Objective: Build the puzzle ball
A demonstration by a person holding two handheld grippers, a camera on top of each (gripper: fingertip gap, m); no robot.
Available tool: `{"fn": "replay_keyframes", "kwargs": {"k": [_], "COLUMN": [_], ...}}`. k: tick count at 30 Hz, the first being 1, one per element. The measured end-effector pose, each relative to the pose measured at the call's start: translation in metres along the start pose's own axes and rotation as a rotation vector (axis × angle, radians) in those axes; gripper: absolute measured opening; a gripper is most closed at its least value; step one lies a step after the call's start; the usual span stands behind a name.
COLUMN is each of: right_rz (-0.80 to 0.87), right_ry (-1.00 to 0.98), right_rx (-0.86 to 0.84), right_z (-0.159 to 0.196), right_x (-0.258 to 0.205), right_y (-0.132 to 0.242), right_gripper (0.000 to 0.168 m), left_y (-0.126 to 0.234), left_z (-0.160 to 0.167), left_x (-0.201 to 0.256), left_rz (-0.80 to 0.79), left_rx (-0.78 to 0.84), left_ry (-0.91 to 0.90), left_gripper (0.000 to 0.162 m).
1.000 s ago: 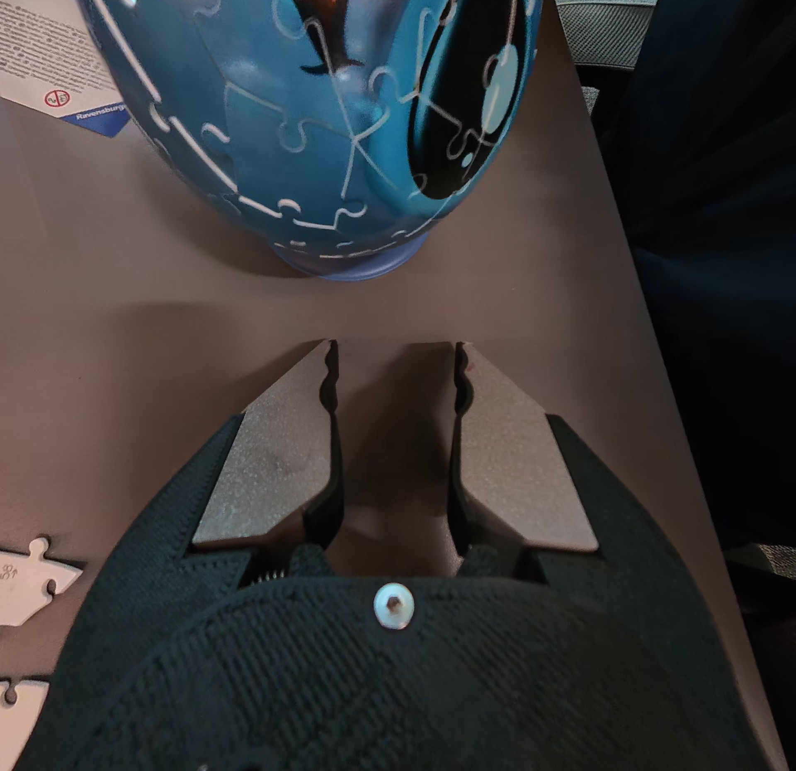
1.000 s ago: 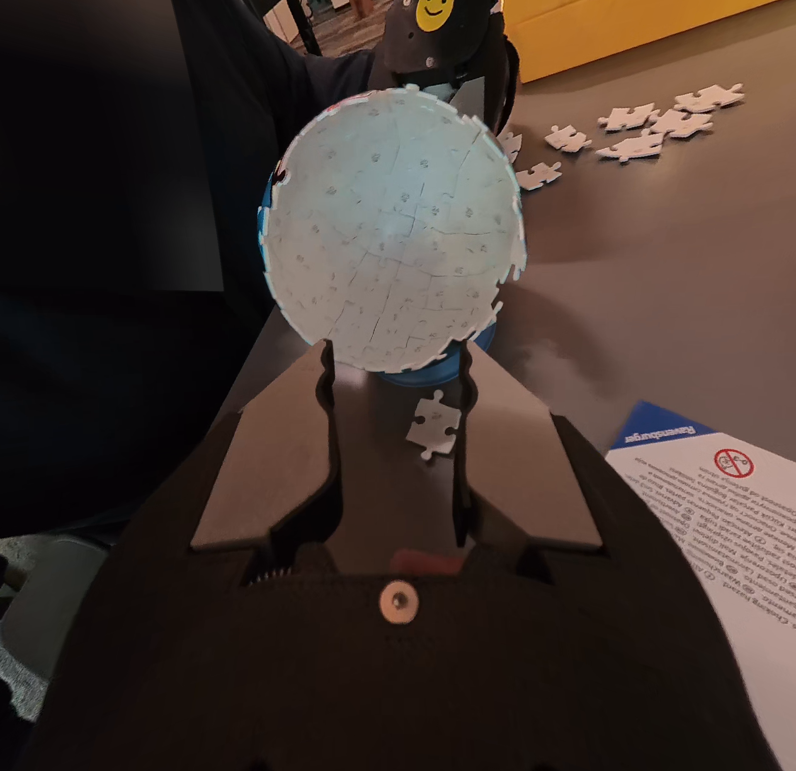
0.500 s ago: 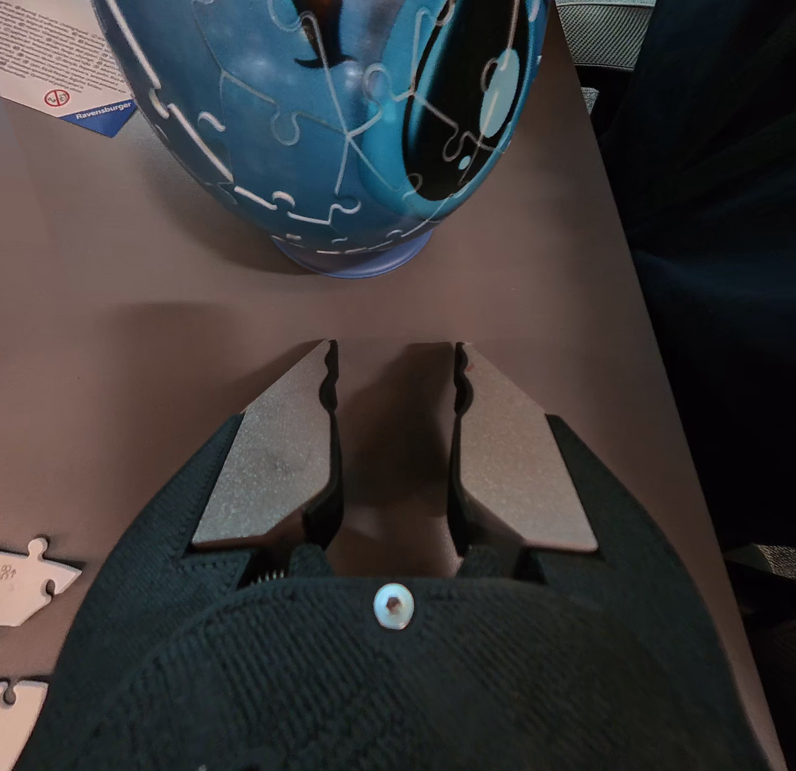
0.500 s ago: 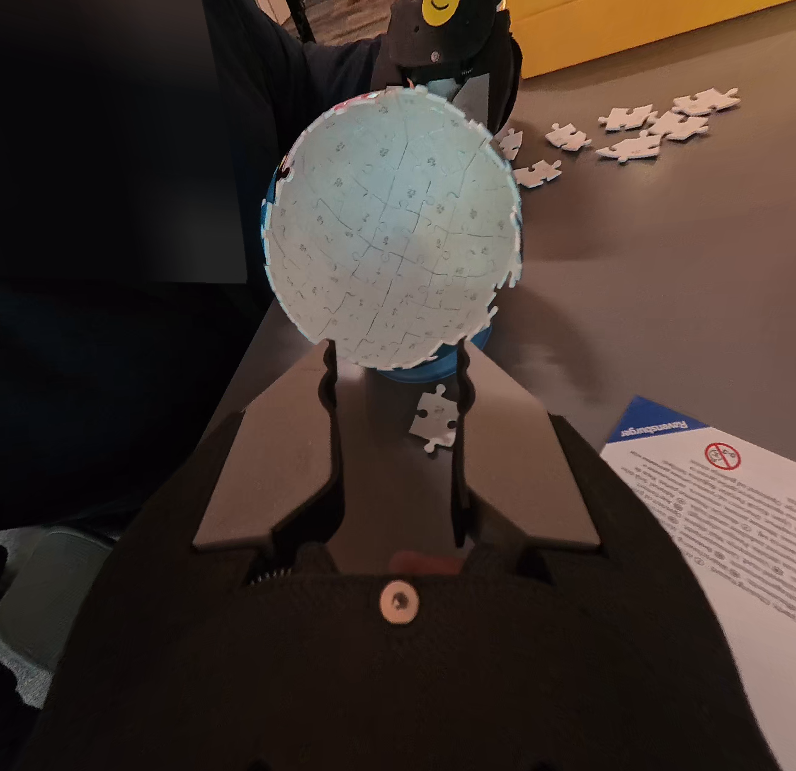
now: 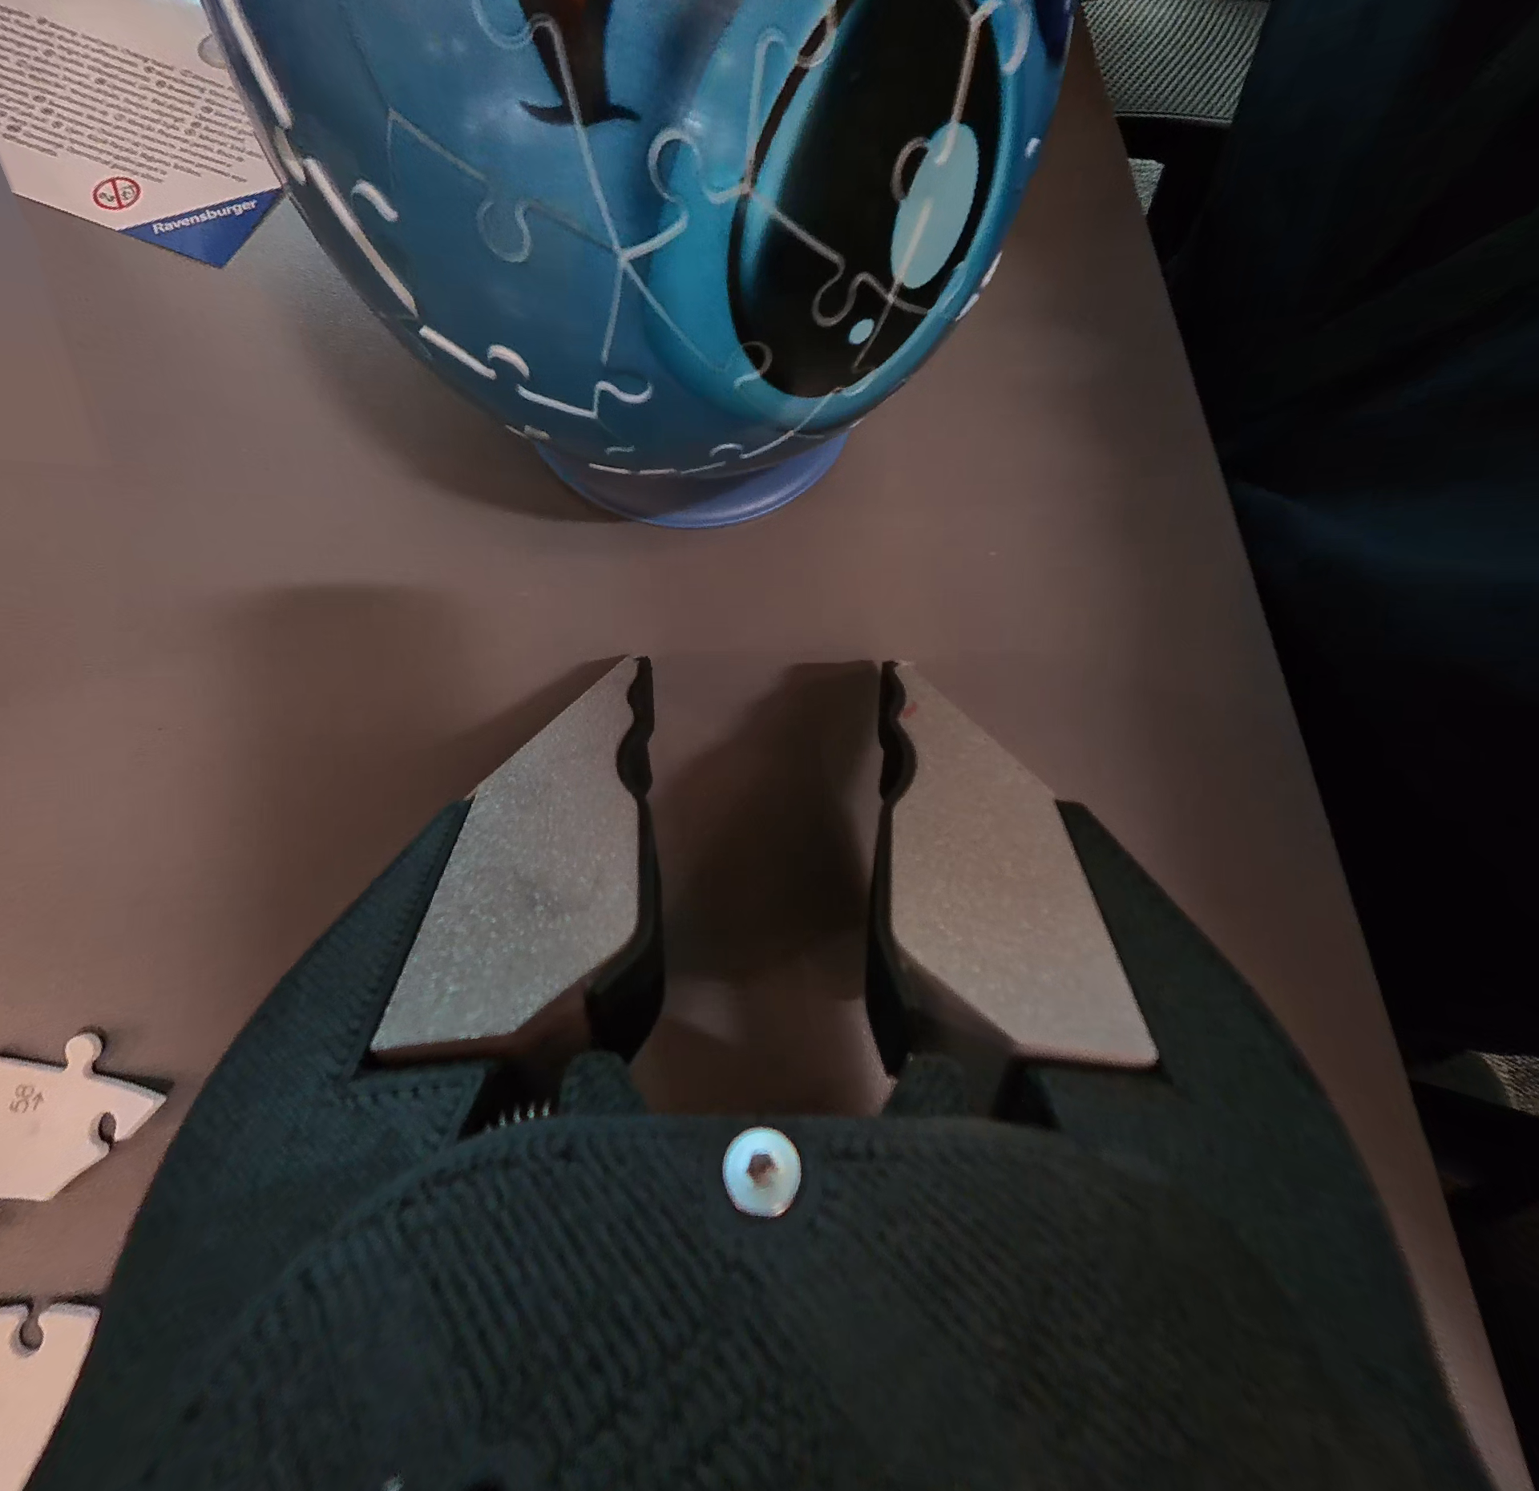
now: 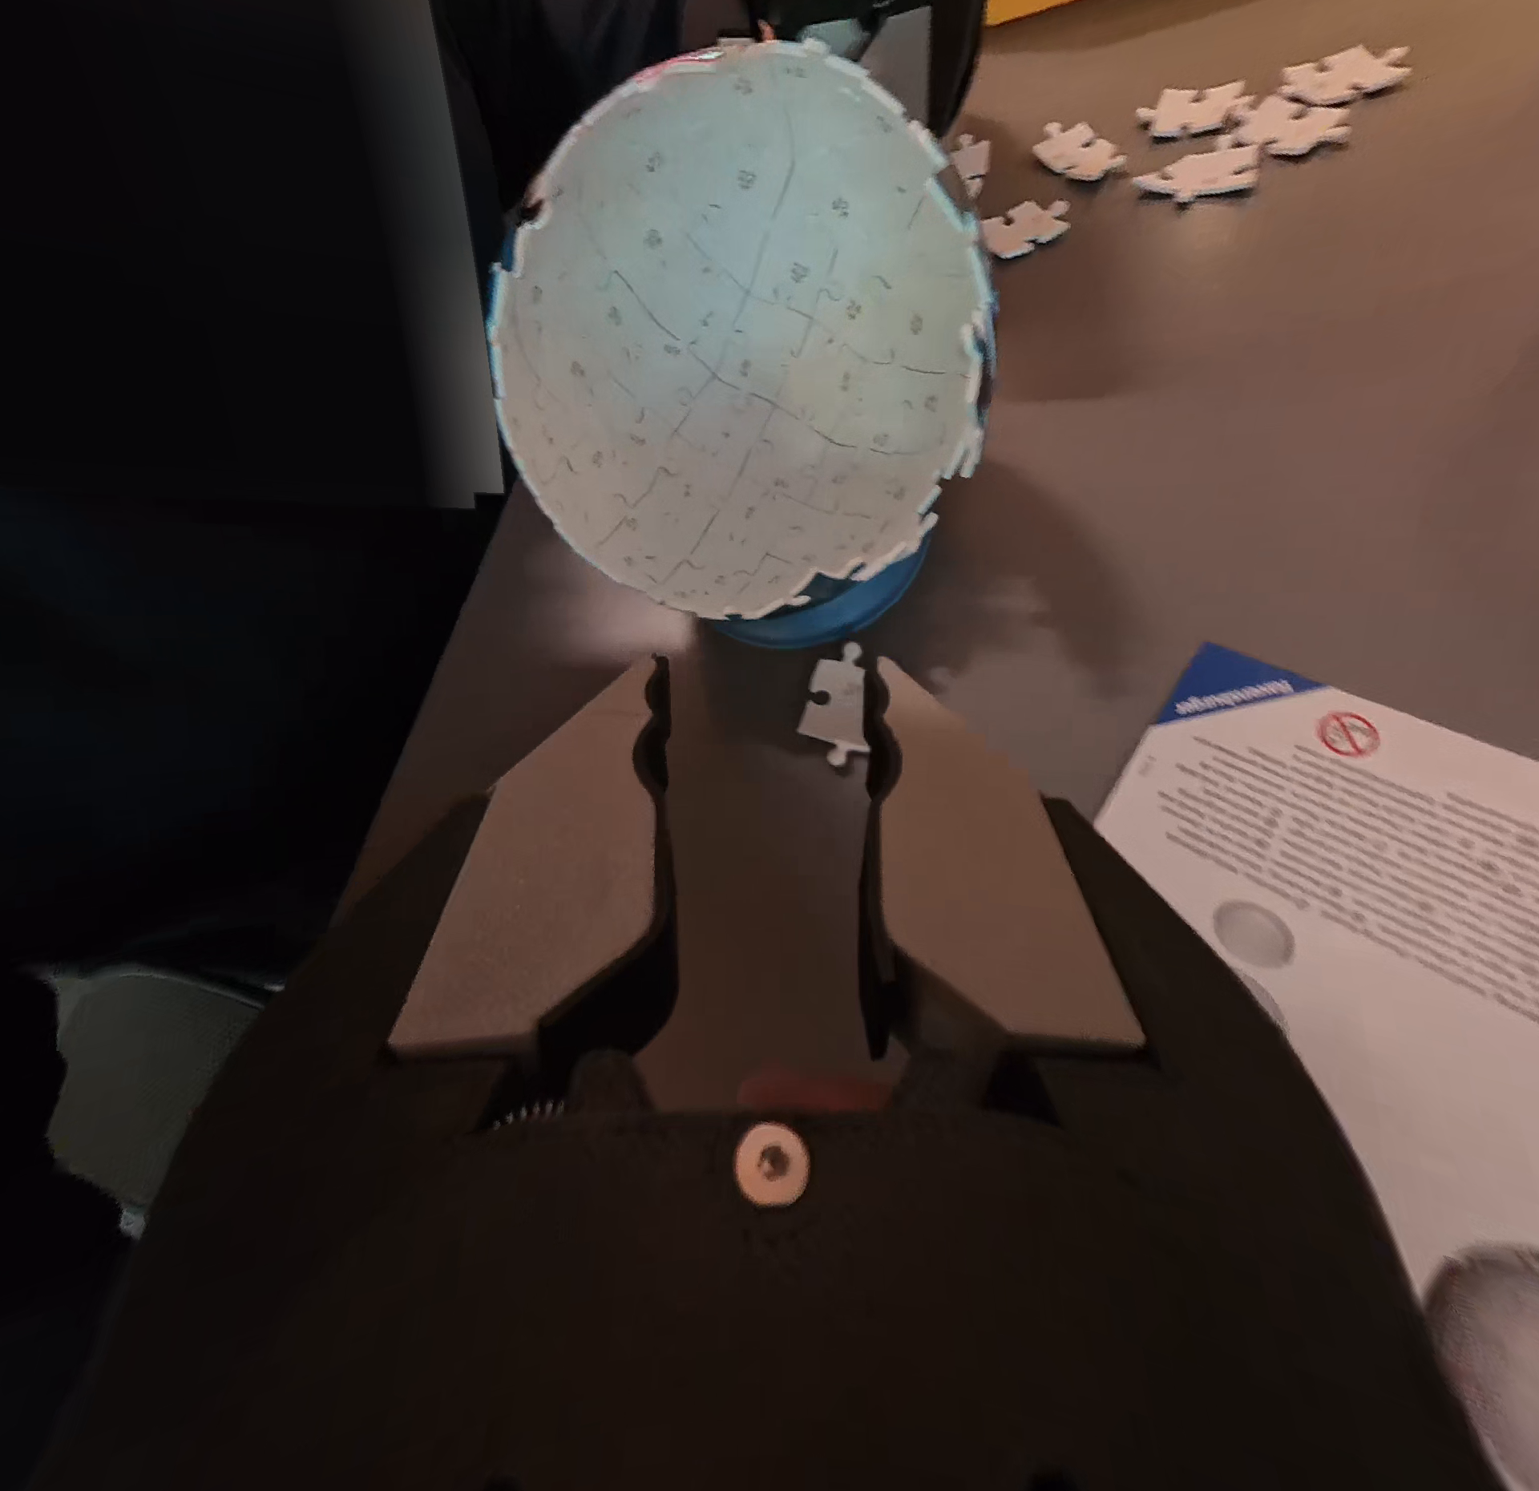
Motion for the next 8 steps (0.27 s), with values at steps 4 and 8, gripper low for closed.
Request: {"fn": "replay_keyframes", "kwargs": {"k": [4, 8], "right_rz": [0.093, 0.113], "right_ry": [0.004, 0.000], "right_rx": [-0.051, -0.166], "right_z": [0.009, 0.022], "right_x": [0.009, 0.013], "right_y": [-0.001, -0.020], "right_gripper": [0.039, 0.040], "left_y": [0.000, 0.001], "left_z": [0.000, 0.000], "left_x": [0.000, -0.002], "left_rz": [-0.001, -0.016], "left_rx": [0.000, 0.001], "left_ry": [0.001, 0.000], "left_gripper": [0.052, 0.051]}}
Point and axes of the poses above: each gripper's, where its closed fingertips meet, y back along the fingers, z out of its underside, x = y × z across the jaws, the point moved 3 cm from there along y, back along the fingers, and after that the axes turned 9 degrees about y, right-handed, at the moved point
